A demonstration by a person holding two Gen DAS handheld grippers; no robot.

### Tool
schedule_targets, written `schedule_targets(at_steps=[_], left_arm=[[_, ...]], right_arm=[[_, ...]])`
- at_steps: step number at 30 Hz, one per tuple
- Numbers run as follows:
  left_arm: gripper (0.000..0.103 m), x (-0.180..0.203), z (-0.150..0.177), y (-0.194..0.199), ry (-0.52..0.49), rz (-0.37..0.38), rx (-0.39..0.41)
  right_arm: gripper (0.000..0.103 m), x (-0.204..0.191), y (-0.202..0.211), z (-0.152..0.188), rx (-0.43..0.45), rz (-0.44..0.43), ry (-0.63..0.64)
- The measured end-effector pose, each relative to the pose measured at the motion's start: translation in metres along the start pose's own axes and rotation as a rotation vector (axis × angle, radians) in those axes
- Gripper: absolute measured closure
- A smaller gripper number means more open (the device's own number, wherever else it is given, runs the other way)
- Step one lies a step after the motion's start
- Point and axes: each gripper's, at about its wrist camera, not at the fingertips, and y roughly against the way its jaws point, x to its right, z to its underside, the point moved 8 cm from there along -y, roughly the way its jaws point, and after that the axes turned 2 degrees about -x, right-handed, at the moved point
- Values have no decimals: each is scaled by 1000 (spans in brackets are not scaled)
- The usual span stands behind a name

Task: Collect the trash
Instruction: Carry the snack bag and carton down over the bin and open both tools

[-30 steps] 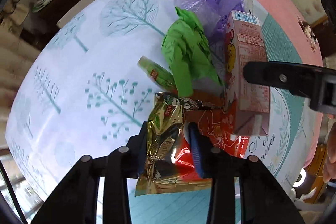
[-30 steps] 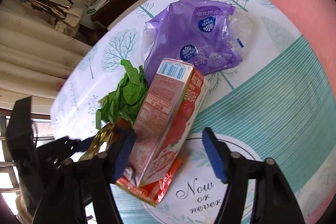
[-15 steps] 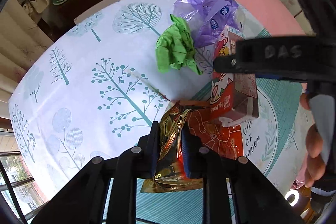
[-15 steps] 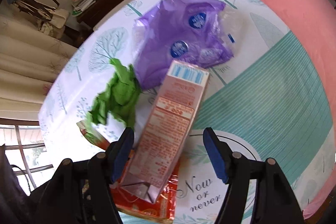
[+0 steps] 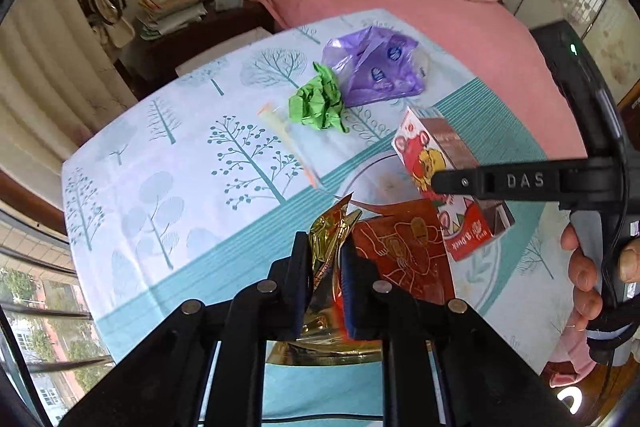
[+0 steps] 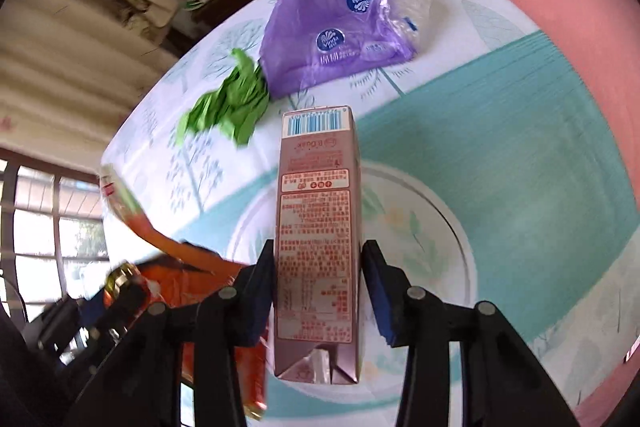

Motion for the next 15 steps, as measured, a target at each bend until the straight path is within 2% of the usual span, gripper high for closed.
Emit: schedule_targets(at_steps=[7,15], left_arm=[[91,36,51,58,77,-84,115],[91,118,128,112,168,-192,191]], right_arm=[[61,33,54,63,60,-90,70],[61,81,109,144,74,-178,196]])
